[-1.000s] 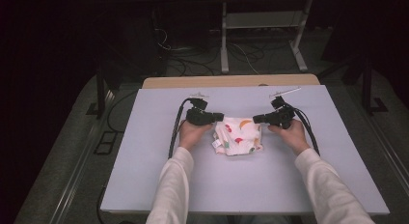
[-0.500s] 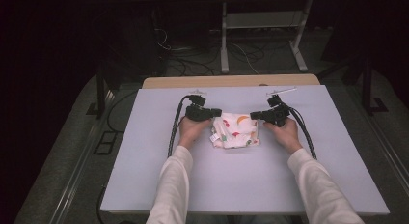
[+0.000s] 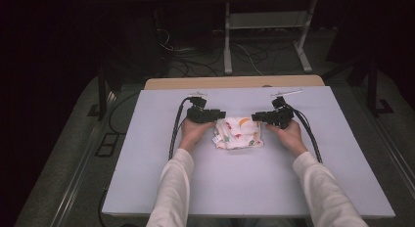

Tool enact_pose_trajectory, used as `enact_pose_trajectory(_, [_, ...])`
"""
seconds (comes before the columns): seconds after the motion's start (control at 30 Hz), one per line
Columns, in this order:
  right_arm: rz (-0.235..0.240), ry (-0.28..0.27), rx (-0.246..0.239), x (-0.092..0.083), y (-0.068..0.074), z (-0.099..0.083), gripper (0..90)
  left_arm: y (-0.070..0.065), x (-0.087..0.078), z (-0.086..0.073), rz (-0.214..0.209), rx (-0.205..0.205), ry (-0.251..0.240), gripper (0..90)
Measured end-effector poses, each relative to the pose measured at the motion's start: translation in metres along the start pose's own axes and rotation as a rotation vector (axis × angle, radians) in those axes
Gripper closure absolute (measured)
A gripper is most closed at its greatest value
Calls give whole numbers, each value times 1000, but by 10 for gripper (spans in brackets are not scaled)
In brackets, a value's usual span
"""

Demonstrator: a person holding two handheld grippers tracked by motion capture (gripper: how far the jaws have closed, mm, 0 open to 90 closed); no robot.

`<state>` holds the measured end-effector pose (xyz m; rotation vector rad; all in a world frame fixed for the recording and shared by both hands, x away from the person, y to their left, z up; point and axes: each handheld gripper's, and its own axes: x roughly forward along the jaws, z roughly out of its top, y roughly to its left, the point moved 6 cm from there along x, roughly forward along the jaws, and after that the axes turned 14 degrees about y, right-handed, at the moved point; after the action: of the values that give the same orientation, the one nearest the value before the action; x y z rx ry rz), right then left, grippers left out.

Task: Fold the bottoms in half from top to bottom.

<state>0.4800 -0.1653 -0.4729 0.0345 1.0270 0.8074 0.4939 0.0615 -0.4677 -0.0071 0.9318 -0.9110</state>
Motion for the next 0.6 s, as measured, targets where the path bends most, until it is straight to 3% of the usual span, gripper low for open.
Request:
enact_pose_trajectory(0.33, [-9,-11,0,-18,2,0,178,-3,-18,-1,-23,24,-16,127])
enact_pose_trajectory(0.47, [-17,-19,-9,-28,4,-1,13,-3,-24,-3,18,43,-1,17])
enact_pose_trajectory(0.6, [7,-27,-14,-38,6,-4,0,-2,-32,-5,46,43,8,0])
